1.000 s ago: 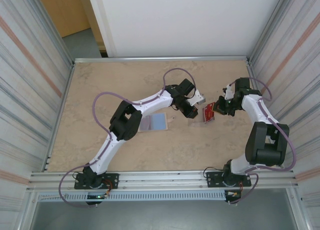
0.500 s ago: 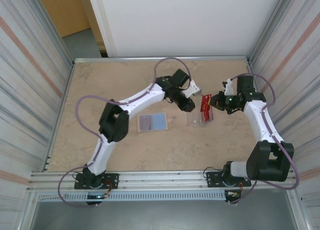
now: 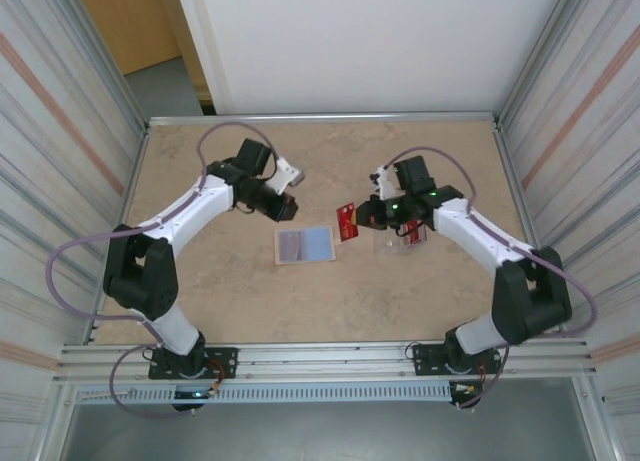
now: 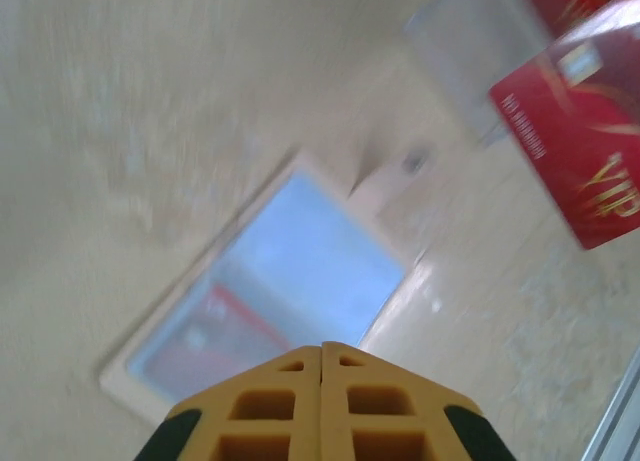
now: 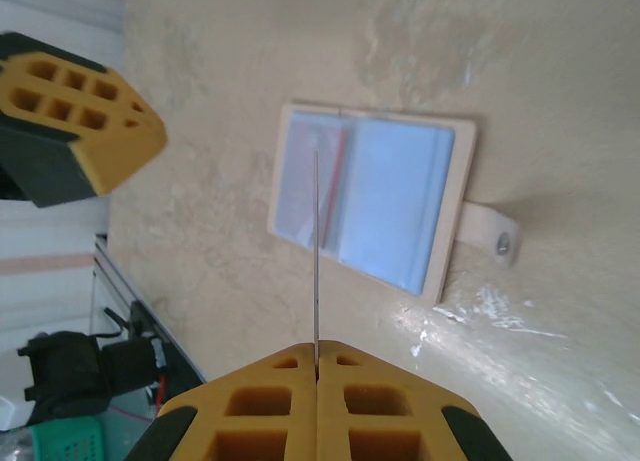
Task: Put the credit cards into the card holder
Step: Insert the credit card into the card slot.
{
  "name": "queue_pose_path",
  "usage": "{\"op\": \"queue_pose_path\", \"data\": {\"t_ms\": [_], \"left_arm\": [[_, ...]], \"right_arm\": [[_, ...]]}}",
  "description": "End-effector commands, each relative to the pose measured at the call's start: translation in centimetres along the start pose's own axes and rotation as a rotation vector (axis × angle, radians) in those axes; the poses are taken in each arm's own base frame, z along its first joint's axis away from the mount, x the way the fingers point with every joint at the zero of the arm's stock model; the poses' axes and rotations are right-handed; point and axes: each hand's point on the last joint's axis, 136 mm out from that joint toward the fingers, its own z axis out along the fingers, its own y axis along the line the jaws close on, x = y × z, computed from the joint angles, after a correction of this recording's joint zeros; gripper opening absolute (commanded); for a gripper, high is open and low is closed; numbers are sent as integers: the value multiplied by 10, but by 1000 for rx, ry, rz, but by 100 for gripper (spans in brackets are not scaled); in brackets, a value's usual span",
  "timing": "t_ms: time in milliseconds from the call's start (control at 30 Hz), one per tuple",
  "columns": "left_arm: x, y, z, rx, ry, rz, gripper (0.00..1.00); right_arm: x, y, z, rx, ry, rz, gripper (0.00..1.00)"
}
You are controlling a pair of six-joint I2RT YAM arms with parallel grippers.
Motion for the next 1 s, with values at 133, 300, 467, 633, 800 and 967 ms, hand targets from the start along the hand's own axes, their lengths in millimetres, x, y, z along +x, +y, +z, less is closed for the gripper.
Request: {"op": "queue_pose_path", "data": {"t_ms": [133,300,467,633,800,967], "left_arm": [[39,15,12,-72,56,68,0],[52,34,26,-109,120,65,0],[58,43,42,-100,191,35,0],[66,53,49,-130,246,34,0],[73,56,48,-150,254,61,0],[78,61,49,-172,261,75,0]], "right_arm": [[5,11,60,-24,85,11,0],[9,9,89,-30,119,37,0],[10,11,103,-41,126,39,0],[17,5,113,-38,152,58,0],[19,0,121,-38,173,69,0],[22,0,127,-55,178,72,0]]}}
